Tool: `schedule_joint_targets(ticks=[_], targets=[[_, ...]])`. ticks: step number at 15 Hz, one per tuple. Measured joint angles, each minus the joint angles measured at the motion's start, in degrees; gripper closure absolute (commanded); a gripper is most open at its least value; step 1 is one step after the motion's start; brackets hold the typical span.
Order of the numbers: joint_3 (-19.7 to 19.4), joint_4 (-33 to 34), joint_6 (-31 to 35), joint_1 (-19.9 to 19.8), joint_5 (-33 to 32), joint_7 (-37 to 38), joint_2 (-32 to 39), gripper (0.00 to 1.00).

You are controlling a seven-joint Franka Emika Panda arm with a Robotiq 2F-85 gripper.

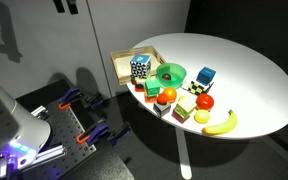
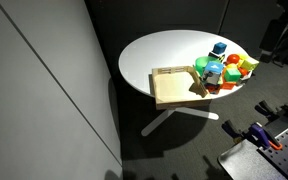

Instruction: Pick up the block with a number image and drop it in the wooden tray

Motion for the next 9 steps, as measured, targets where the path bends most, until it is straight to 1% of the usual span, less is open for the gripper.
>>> schedule_joint_targets(ticks=[4, 9], targets=[[-0.55, 0.22, 0.52, -0.01, 0.00, 0.00, 0.17, 0.00], [-2.23, 0.90, 2.22, -0.06, 0.00, -0.12, 1.60, 0.00]])
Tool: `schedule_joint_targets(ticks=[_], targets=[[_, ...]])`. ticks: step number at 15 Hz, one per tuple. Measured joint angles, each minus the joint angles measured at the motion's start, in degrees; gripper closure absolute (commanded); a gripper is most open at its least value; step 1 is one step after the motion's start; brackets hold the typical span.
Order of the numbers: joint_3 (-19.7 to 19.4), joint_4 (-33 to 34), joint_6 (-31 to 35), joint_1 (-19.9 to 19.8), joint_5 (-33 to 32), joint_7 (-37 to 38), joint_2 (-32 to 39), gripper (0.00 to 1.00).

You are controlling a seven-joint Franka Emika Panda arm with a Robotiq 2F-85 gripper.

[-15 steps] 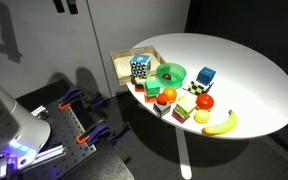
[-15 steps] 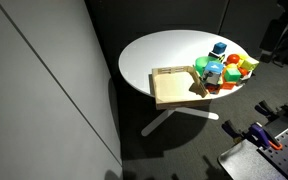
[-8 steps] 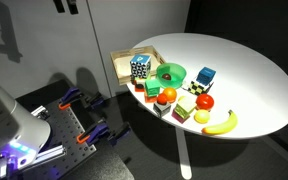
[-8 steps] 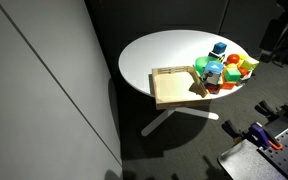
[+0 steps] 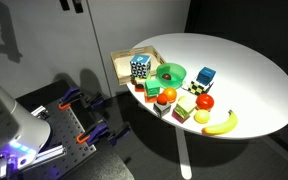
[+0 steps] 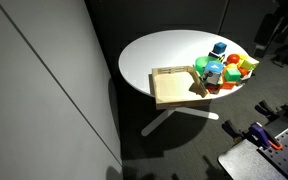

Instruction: Pick up the block with a number image and drop it in the wooden tray

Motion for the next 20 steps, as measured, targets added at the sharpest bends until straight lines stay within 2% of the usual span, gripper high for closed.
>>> schedule_joint_targets(ticks=[13, 20], targets=[[-4.95, 5.55, 8.00, -1.62, -0.10, -4.84, 10.15, 0.00], [-7.68, 8.36, 12.03, -1.91, -0.99, -11.26, 16.67, 0.00]])
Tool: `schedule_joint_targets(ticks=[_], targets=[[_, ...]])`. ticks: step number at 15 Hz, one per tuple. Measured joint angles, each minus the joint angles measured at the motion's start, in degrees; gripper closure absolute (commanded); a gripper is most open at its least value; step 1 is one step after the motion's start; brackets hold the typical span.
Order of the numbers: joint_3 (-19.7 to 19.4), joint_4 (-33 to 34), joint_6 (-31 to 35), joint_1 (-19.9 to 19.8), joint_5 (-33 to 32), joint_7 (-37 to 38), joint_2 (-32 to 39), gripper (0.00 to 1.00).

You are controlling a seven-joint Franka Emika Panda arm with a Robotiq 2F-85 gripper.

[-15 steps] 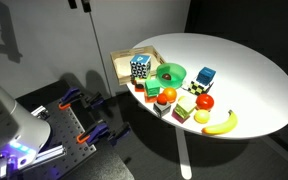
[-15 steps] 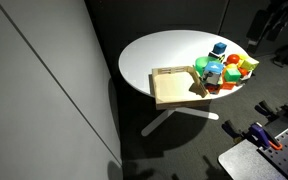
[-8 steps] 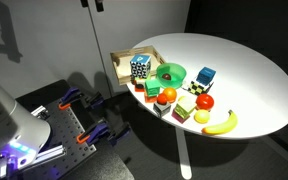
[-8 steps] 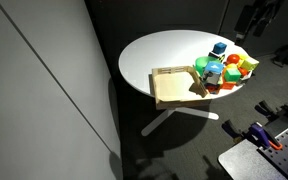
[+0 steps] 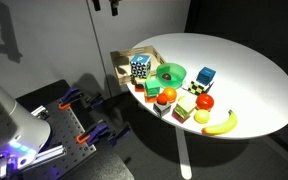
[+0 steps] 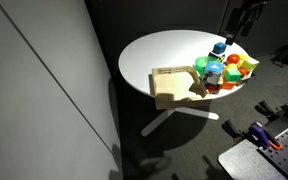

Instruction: Pick up the block with a number image and drop it in the wooden tray

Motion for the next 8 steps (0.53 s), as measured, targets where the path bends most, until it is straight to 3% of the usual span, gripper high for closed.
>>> schedule_joint_targets(ticks=[8], targets=[[-1.01, 1.19, 0.44, -0.27, -1.01, -3.45, 2.76, 0.00]])
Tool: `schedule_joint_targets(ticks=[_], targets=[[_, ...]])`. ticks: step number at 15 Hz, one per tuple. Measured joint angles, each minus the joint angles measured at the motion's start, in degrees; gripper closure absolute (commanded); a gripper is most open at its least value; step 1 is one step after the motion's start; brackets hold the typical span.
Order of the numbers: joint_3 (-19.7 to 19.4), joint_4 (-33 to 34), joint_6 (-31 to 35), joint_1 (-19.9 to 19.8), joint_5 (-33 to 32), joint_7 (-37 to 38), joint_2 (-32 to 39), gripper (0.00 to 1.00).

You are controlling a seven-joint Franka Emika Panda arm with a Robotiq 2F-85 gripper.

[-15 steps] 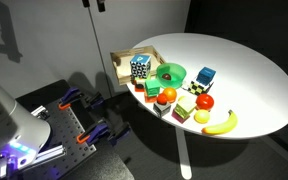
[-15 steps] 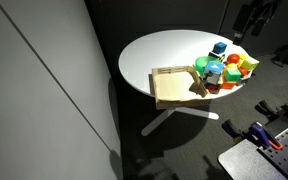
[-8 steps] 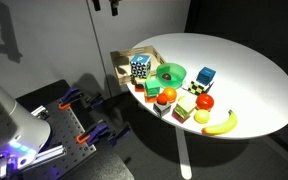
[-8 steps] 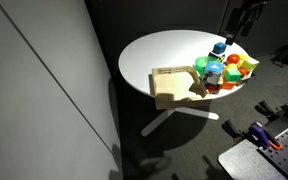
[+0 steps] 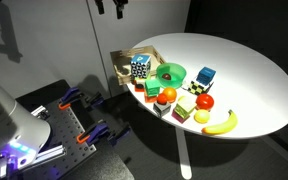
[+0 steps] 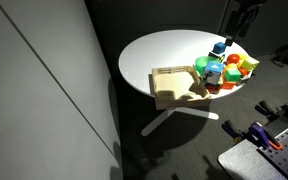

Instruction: Pick up the block with a number image and drop it in the wooden tray

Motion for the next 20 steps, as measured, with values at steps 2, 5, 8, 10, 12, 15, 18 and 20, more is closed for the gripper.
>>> schedule_joint_targets(ticks=[2, 5, 8, 10, 12, 15, 18, 20], targets=[[0.00, 0.00, 0.00, 0.00, 0.00, 0.00, 0.00, 0.00], [0.02, -0.01, 0.00, -0.01, 0.00, 0.05, 0.11, 0.00], [-0.15, -0.01, 1.40, -0.10, 0.00, 0.06, 1.07, 0.00], [-0.36, -0.01, 3.62, -0.34, 0.00, 0.05, 2.38, 0.00], [-0.57, -0.02, 6.38, -0.56, 0.00, -0.07, 3.86, 0.00], [-0.95, -0.07, 10.08, -0.76, 0.00, -0.88, 6.13, 0.00], [-1.64, -0.32, 13.15, -0.81, 0.00, -2.66, 8.12, 0.00], [-2.12, -0.70, 15.18, -1.09, -0.18, -4.13, 9.34, 0.00]])
